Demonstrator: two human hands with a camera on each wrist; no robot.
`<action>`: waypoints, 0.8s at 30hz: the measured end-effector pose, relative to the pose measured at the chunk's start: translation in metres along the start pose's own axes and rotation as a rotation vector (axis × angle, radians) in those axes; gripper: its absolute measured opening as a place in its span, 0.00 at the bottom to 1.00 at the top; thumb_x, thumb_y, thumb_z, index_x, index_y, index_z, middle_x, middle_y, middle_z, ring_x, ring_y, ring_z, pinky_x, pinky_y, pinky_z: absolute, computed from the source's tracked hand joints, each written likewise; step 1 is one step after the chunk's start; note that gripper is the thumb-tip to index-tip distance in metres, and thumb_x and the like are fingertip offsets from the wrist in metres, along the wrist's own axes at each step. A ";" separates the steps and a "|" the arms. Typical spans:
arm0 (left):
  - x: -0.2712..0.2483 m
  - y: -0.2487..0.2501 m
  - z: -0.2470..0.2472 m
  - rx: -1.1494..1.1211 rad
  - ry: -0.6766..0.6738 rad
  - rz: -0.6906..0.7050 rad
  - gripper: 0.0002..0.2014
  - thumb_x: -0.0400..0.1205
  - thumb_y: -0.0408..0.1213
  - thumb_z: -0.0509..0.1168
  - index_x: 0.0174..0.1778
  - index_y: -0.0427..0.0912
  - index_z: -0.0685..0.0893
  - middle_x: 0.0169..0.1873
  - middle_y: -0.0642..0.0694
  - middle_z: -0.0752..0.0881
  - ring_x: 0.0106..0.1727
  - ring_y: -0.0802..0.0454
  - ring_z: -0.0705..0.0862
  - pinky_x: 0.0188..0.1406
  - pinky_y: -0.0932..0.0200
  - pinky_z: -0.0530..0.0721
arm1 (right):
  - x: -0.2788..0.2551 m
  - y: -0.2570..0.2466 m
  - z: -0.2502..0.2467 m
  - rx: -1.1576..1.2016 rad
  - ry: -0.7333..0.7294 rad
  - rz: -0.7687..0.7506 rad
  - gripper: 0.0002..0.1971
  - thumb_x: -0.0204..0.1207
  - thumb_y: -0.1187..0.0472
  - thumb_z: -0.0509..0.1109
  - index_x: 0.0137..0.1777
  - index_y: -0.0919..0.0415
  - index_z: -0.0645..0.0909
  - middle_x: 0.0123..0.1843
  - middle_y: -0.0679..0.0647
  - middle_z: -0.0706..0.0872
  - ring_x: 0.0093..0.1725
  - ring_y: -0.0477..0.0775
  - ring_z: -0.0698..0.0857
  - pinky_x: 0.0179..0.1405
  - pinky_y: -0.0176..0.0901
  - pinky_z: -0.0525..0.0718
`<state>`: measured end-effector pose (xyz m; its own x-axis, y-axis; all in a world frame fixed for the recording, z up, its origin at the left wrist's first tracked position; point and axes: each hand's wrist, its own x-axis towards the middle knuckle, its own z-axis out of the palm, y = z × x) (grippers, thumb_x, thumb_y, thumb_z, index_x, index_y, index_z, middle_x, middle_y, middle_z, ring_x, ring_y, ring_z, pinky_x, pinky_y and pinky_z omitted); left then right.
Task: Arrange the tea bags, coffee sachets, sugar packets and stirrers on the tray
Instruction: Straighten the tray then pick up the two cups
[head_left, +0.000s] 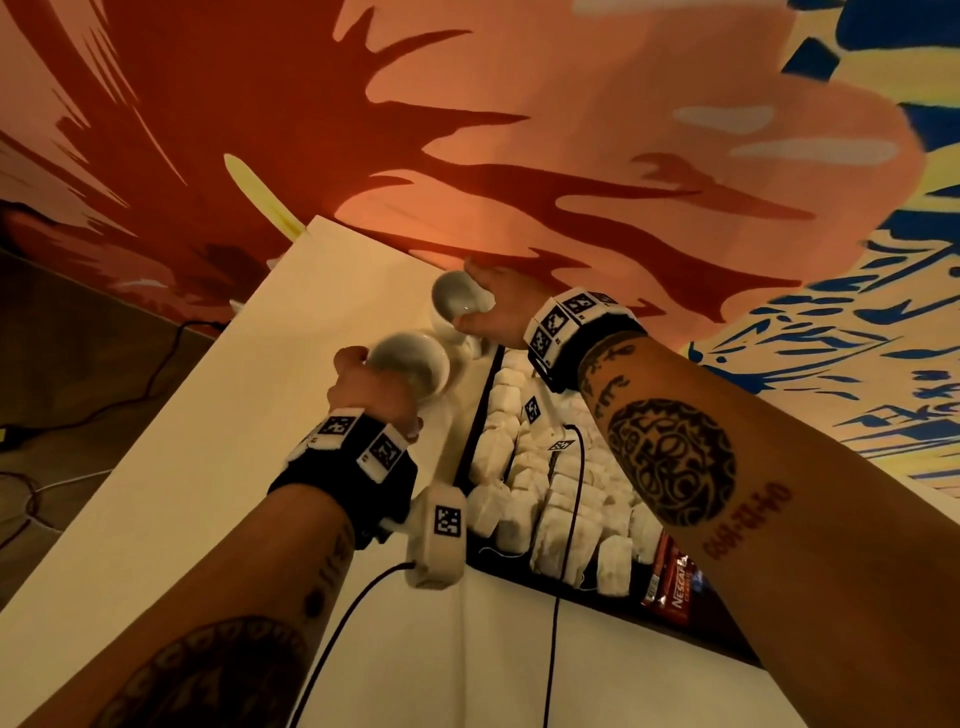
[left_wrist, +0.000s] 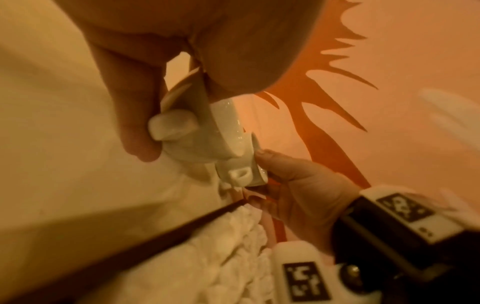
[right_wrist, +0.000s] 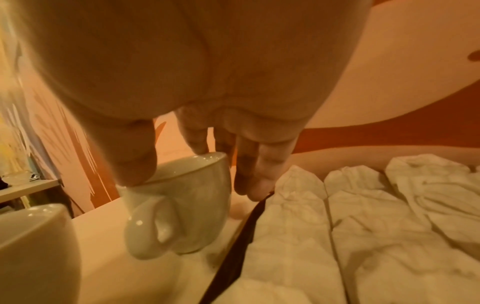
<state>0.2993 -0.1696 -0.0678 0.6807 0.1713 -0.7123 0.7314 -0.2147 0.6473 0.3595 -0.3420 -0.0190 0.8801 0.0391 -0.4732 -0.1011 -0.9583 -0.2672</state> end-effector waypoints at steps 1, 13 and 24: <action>-0.003 0.002 0.004 -0.061 -0.004 -0.034 0.36 0.70 0.31 0.68 0.74 0.54 0.64 0.58 0.31 0.81 0.51 0.27 0.87 0.47 0.31 0.89 | 0.000 0.000 0.000 -0.016 -0.004 -0.002 0.44 0.81 0.43 0.69 0.89 0.54 0.48 0.88 0.58 0.58 0.85 0.61 0.62 0.82 0.52 0.63; -0.003 -0.008 0.001 0.052 -0.072 0.101 0.22 0.87 0.45 0.53 0.78 0.53 0.63 0.59 0.34 0.83 0.57 0.30 0.85 0.60 0.30 0.84 | -0.003 -0.004 0.011 -0.240 0.010 -0.092 0.44 0.83 0.42 0.66 0.89 0.56 0.47 0.91 0.53 0.44 0.89 0.57 0.48 0.87 0.53 0.53; -0.008 -0.002 0.015 -0.242 -0.057 -0.023 0.22 0.91 0.37 0.45 0.80 0.58 0.63 0.55 0.38 0.83 0.31 0.44 0.81 0.39 0.49 0.86 | 0.002 -0.005 0.004 -0.176 0.018 -0.040 0.46 0.81 0.49 0.72 0.89 0.54 0.46 0.90 0.51 0.49 0.88 0.56 0.55 0.86 0.51 0.56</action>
<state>0.2915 -0.1852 -0.0674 0.6652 0.1171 -0.7374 0.7402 0.0268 0.6719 0.3598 -0.3362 -0.0215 0.8902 0.0748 -0.4494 0.0156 -0.9909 -0.1339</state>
